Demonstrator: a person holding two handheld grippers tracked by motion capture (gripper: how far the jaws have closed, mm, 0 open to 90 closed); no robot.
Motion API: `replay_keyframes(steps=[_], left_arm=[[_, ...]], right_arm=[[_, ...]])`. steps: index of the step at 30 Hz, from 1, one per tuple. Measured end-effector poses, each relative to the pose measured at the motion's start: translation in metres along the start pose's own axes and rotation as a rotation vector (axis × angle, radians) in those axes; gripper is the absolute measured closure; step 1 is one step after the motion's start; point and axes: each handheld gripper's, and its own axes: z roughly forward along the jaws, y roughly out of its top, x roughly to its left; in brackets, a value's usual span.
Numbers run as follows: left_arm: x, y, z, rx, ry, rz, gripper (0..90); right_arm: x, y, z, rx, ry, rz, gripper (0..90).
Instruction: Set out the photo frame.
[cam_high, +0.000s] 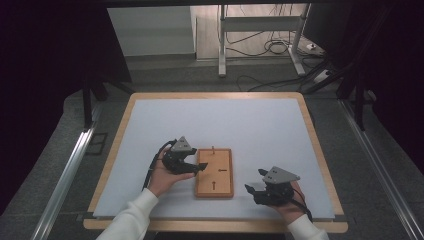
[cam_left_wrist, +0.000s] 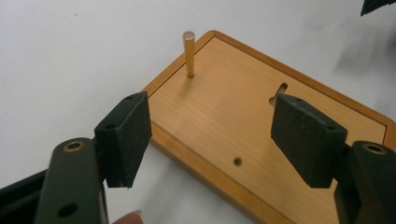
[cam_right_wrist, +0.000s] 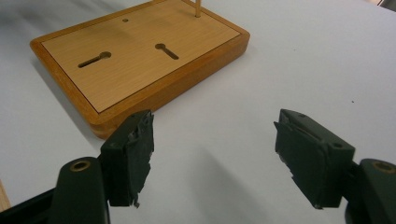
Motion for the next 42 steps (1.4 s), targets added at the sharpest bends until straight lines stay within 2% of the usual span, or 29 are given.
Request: replay_keyframes(steps=[11,17,20,24,25,28,32,33,37,42], left_arm=[[-0.003,0.006,0.005,0.013,-0.001,0.016,28.8],[-0.002,0.015,0.018,0.032,0.007,0.03,29.3],[-0.002,0.022,0.027,0.054,0.014,0.053,30.9],[0.0,0.026,0.034,0.054,0.017,0.059,33.2],[0.001,0.027,0.036,0.049,0.017,0.05,35.8],[0.003,0.029,0.043,0.062,0.023,0.063,37.8],[0.007,0.029,0.048,0.052,0.03,0.068,44.5],[0.009,0.029,0.05,0.049,0.024,0.063,49.2],[0.01,0.027,0.053,0.043,0.018,0.049,55.2],[0.012,0.028,0.054,0.036,0.014,0.058,62.8]], right_arm=[[0.005,0.002,-0.002,-0.004,-0.003,-0.002,27.9],[0.007,0.001,-0.005,-0.008,-0.004,-0.011,27.8],[0.006,0.002,-0.006,-0.013,-0.001,-0.004,27.7],[0.004,0.002,-0.006,-0.018,-0.001,0.007,27.7],[0.005,0.001,-0.006,-0.016,0.0,0.003,27.7],[0.005,0.002,-0.006,-0.012,0.003,-0.002,27.7],[0.005,0.002,-0.005,-0.011,0.001,-0.002,27.8],[0.004,0.001,-0.006,-0.01,-0.001,0.0,27.7],[0.004,0.001,-0.006,-0.008,-0.003,0.005,27.8],[0.003,0.001,-0.006,-0.011,-0.007,0.008,27.7]])
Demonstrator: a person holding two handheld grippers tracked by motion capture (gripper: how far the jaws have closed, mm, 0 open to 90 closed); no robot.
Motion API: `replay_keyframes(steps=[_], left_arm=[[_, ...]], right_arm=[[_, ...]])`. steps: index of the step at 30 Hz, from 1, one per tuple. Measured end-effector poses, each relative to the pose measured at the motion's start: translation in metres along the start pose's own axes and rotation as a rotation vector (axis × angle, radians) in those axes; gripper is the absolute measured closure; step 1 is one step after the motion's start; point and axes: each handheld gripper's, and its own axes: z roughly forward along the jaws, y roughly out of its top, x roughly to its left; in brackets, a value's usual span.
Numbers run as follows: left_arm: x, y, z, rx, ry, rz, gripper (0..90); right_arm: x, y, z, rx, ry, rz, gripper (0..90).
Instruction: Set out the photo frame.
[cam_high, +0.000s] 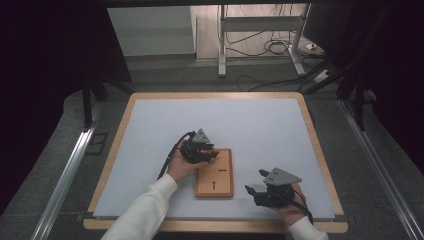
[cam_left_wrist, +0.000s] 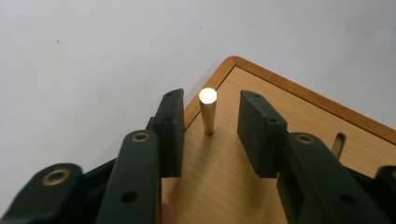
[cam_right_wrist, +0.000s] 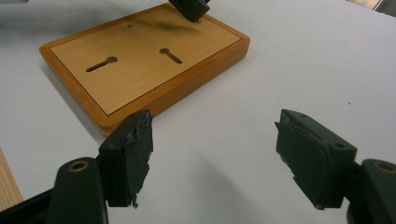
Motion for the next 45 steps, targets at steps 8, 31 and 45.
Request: replay_keyframes(steps=[8,31,45], left_arm=[[0.001,0.002,0.004,0.008,-0.026,0.008,73.6],[0.016,0.005,0.006,0.028,-0.118,-0.075,84.1],[0.023,0.006,0.007,0.046,-0.171,-0.101,82.9]], right_arm=[[0.001,0.0,0.0,0.002,0.003,-0.003,27.7],[0.009,0.0,0.005,0.011,0.031,-0.026,27.4],[0.015,0.003,0.006,0.007,0.05,-0.04,26.6]])
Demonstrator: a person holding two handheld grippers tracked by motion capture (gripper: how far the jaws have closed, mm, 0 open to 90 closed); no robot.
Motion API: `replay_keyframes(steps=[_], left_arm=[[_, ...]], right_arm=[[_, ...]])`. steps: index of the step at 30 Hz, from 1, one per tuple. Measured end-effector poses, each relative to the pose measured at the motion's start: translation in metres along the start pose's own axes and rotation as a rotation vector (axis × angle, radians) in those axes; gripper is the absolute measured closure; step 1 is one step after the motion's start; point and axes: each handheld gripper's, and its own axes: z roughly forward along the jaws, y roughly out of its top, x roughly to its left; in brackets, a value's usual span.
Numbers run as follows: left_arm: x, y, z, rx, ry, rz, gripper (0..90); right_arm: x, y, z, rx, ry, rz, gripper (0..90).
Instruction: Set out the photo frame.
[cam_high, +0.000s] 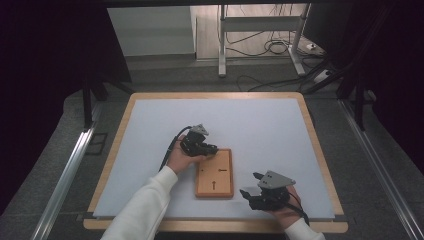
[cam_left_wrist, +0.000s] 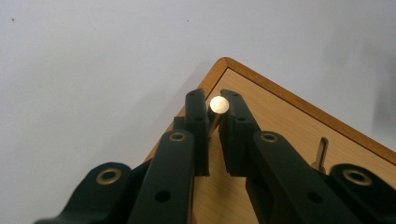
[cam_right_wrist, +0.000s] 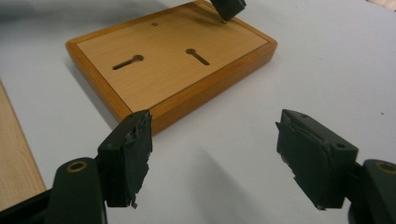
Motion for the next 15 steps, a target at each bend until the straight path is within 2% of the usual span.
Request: replay_keyframes(steps=[7,15], left_arm=[[0.001,0.0,0.0,0.006,-0.009,-0.003,82.7],[0.006,0.002,0.0,0.011,-0.044,-0.022,82.1]], right_arm=[[0.012,0.004,0.004,0.009,0.005,-0.051,24.0],[0.013,0.004,0.005,0.01,0.008,-0.05,23.8]])
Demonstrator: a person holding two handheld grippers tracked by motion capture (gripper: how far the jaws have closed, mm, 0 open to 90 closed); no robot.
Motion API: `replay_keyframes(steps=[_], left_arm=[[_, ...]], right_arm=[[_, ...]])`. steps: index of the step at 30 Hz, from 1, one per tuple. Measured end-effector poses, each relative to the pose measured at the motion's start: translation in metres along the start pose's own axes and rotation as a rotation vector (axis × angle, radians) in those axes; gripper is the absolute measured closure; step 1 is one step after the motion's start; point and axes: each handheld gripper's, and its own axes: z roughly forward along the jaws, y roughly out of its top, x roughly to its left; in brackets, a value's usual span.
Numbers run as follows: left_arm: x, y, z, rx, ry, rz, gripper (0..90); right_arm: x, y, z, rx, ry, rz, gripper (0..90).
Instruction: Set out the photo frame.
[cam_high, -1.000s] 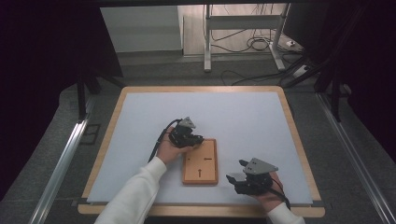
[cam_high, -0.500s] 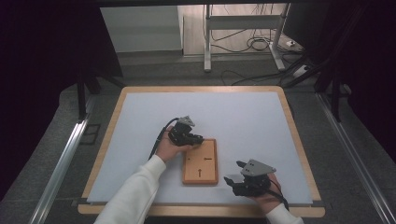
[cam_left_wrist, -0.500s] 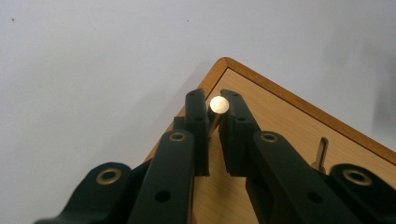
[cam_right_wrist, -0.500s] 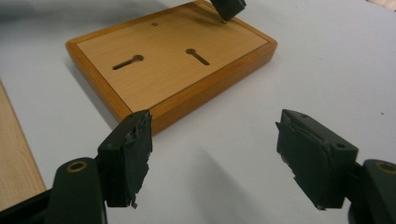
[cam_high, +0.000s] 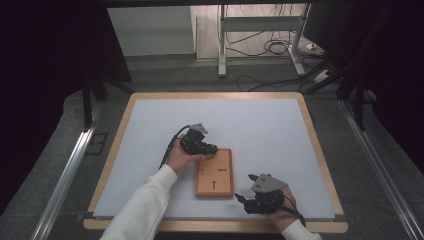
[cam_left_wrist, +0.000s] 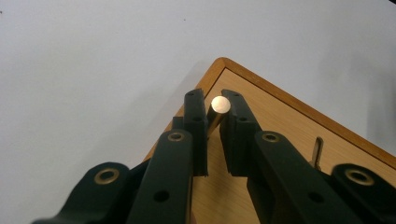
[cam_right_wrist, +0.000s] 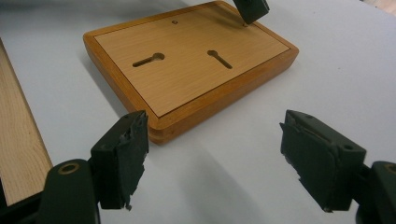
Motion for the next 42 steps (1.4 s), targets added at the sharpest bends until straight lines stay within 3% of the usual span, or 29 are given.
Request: replay_keyframes(steps=[8,16,25,28,29,32,36,42], left_arm=[[0.002,0.002,0.0,0.008,-0.013,-0.008,82.2],[0.006,0.004,0.0,0.022,-0.034,-0.02,82.3],[0.009,0.006,0.0,0.031,-0.05,-0.038,82.3],[0.009,0.007,0.0,0.035,-0.051,-0.034,82.5],[0.01,0.007,0.0,0.035,-0.052,-0.036,82.4],[0.01,0.006,0.0,0.034,-0.056,-0.04,82.3],[0.011,0.006,0.0,0.03,-0.052,-0.051,82.8],[0.009,0.007,0.0,0.031,-0.029,-0.043,83.4]], right_arm=[[0.007,0.004,0.004,0.008,0.003,-0.032,22.1],[0.018,0.014,0.019,0.034,-0.044,-0.087,15.8],[0.042,0.025,0.049,0.101,-0.107,-0.265,12.6],[0.047,0.028,0.053,0.103,-0.12,-0.293,12.2],[0.052,0.03,0.058,0.108,-0.132,-0.334,12.3],[0.057,0.031,0.062,0.114,-0.156,-0.375,13.1],[0.058,0.033,0.065,0.11,-0.179,-0.384,15.4],[0.061,0.035,0.065,0.106,-0.2,-0.438,22.5]])
